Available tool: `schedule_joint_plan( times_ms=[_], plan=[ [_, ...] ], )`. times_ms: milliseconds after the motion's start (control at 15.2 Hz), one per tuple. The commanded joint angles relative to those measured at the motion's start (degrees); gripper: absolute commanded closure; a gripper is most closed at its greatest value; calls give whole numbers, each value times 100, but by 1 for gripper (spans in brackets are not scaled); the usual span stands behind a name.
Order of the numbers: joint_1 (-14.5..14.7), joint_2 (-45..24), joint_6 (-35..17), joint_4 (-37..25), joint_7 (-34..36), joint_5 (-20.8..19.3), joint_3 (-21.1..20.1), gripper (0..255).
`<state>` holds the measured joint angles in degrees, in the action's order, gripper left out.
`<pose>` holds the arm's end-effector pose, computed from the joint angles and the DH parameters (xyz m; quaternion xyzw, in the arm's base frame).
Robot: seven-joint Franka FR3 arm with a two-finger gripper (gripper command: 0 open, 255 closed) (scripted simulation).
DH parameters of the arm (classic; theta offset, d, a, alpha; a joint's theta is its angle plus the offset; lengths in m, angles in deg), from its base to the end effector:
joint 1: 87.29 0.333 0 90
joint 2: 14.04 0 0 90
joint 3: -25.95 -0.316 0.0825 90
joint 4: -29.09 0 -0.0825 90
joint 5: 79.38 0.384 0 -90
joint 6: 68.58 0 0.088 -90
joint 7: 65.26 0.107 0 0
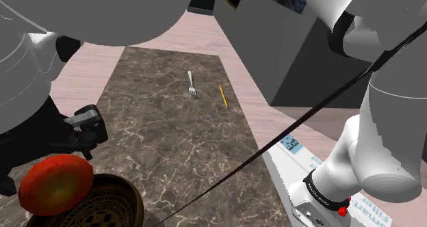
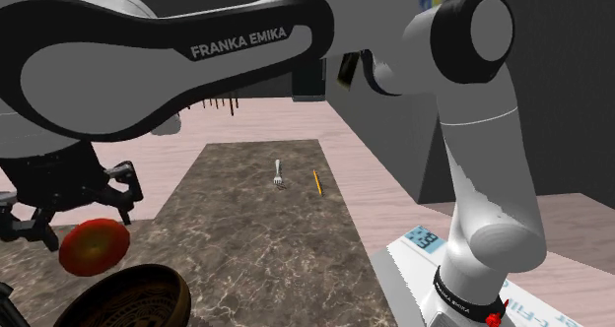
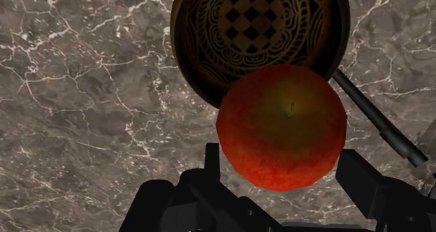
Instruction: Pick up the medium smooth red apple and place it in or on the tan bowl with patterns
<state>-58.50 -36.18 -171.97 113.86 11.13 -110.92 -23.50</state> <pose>0.2565 0.6060 0.5246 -0.9904 -0.0461 -0.1302 0.0087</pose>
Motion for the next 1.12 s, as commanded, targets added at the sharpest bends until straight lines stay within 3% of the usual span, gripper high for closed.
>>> schedule_joint_plan(
  times_ms=[0,1056],
  plan=[
    [52,-58,-66,45,85,-56,18,255],
    [-20,-252,-1003,924,477,-347,158,255]
  ],
)
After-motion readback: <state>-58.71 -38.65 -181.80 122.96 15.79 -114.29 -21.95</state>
